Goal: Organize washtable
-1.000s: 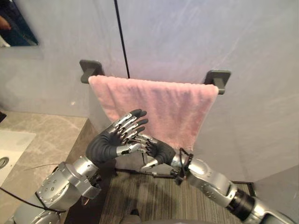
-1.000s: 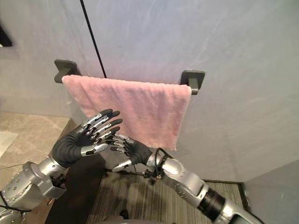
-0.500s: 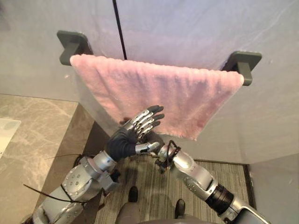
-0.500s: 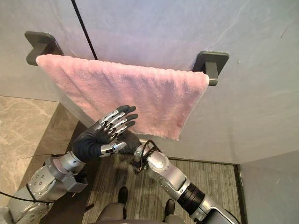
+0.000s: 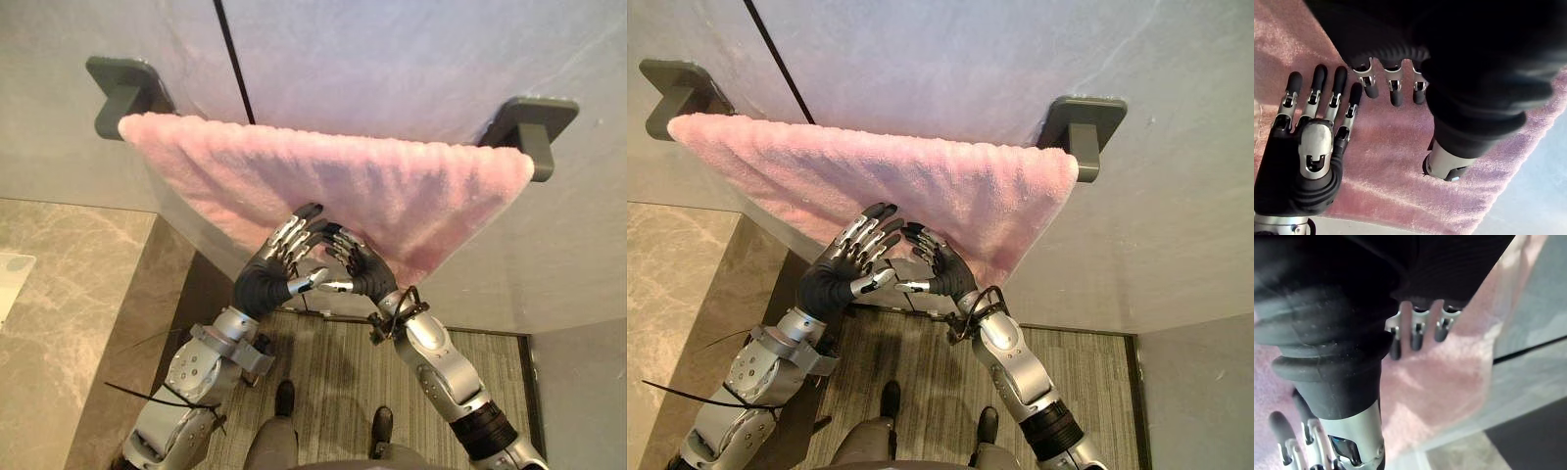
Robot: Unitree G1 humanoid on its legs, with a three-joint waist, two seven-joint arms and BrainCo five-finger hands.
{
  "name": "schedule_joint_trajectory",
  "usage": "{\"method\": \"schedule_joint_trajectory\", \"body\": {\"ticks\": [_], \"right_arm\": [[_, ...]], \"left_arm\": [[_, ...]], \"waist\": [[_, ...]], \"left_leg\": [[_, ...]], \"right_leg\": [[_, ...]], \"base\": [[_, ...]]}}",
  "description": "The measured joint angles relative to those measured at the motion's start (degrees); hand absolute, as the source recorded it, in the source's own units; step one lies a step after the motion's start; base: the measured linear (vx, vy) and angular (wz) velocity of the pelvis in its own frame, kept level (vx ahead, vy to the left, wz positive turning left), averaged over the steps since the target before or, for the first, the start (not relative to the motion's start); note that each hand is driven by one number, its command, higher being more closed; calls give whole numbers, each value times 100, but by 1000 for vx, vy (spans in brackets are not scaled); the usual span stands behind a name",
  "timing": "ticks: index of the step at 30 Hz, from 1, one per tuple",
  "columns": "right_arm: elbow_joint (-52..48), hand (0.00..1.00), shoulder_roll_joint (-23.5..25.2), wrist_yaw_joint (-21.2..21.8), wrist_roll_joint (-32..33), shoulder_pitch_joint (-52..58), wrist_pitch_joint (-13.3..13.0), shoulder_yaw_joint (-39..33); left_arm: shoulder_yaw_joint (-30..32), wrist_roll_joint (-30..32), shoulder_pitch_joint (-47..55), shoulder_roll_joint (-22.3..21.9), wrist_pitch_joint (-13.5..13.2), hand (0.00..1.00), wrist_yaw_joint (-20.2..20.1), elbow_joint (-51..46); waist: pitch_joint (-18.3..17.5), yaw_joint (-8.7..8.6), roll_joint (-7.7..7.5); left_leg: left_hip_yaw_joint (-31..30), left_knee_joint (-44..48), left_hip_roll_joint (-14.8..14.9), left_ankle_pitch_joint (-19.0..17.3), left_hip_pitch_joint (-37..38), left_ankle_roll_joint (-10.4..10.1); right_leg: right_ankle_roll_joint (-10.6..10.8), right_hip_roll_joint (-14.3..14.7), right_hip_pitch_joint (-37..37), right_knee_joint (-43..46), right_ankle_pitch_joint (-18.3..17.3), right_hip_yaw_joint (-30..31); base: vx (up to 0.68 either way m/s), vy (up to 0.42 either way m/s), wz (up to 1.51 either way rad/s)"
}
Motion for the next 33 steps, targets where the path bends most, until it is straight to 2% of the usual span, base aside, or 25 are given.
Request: {"method": "schedule_joint_trajectory", "body": {"ticks": [3,6,12,17,22,23,26,28,30,33], "right_arm": [[1,0,95,24,-10,10,10,-238],[2,0,122,0,-8,-21,8,-519],[2,0,57,-33,-9,-111,2,-715],[2,0,11,-29,-8,-121,-9,-734],[2,0,-23,-20,-6,-121,-31,-746],[2,0,-102,8,-5,-35,-78,-846],[17,0,-102,9,-5,11,-84,-848],[20,0,-67,20,-6,236,-107,-946],[237,0,66,86,-75,775,-132,-1201],[1029,0,149,138,-240,1193,-119,-1422]], "left_arm": [[162,86,-13,-103,17,0,-128,249],[457,213,-67,-94,25,0,-98,570],[625,234,-466,-51,24,0,-83,688],[602,-68,-590,537,-14,0,-432,1012],[566,-318,-667,867,-16,0,-724,1353],[575,-32,-682,701,-71,0,-561,1867],[631,69,-682,581,-125,0,-434,2084],[871,71,-638,115,-140,0,-424,2257],[1176,76,-305,-868,-316,0,-326,2509],[1238,80,70,-1313,-383,0,-332,2945]], "waist": [[8,1,13],[22,16,36],[38,18,63],[54,25,96],[58,43,114],[51,30,137],[47,32,142],[5,20,194],[-80,20,298],[-187,-2,340]], "left_leg": [[9,-6,6,0,5,0],[21,-9,7,-1,-51,0],[30,25,10,51,-236,14],[75,25,26,51,-236,14],[139,32,89,51,-214,12],[156,43,90,52,-181,11],[156,44,86,56,-158,5],[152,50,92,55,-115,6],[139,-6,75,48,127,5],[151,-67,83,46,359,2]], "right_leg": [[0,3,-5,2,0,6],[0,4,-97,38,0,29],[-22,3,-291,94,17,29],[-22,2,-304,101,17,36],[-40,-4,-308,107,30,62],[-40,-2,-286,117,30,88],[-40,0,-274,134,30,92],[-40,-2,-230,135,30,87],[-41,-4,8,131,28,26],[-20,14,208,106,3,53]], "base": [[-22,-11,-1],[-51,-16,-4],[-31,-8,0],[0,0,0],[-34,-18,-5],[-80,-28,-7],[-37,-15,-2],[0,-9,3],[29,-9,7],[10,-10,-4]]}}
